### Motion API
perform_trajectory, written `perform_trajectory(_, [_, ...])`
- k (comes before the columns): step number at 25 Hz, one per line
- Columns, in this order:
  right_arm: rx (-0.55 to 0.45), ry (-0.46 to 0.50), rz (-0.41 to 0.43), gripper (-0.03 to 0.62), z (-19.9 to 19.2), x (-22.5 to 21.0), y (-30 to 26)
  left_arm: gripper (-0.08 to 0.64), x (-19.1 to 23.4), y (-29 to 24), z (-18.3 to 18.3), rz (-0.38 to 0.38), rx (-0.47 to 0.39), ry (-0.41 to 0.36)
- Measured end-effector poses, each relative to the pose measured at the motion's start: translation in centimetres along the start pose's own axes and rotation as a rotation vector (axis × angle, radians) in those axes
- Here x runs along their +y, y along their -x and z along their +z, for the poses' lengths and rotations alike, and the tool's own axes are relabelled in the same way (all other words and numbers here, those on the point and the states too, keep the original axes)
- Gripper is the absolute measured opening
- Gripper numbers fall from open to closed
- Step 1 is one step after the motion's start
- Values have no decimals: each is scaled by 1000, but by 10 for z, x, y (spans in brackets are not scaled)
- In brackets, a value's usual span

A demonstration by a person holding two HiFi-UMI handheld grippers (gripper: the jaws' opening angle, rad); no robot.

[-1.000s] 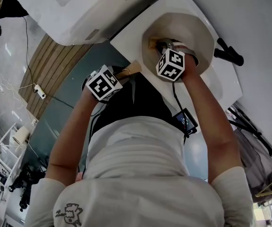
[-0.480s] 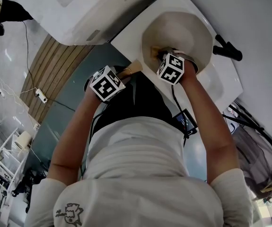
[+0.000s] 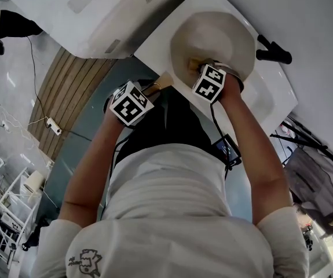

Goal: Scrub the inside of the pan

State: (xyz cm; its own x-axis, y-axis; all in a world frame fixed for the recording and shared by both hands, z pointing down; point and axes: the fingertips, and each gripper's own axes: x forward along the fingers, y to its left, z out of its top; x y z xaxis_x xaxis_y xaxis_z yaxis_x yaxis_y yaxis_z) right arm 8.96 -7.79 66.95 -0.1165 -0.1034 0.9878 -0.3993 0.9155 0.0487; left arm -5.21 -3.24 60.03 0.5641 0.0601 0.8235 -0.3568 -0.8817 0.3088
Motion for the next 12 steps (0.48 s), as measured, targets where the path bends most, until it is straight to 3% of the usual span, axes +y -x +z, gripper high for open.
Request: perform_trajectory(12, [-157, -183, -186, 41, 15, -25, 83, 158, 0, 47, 43, 46, -102, -88])
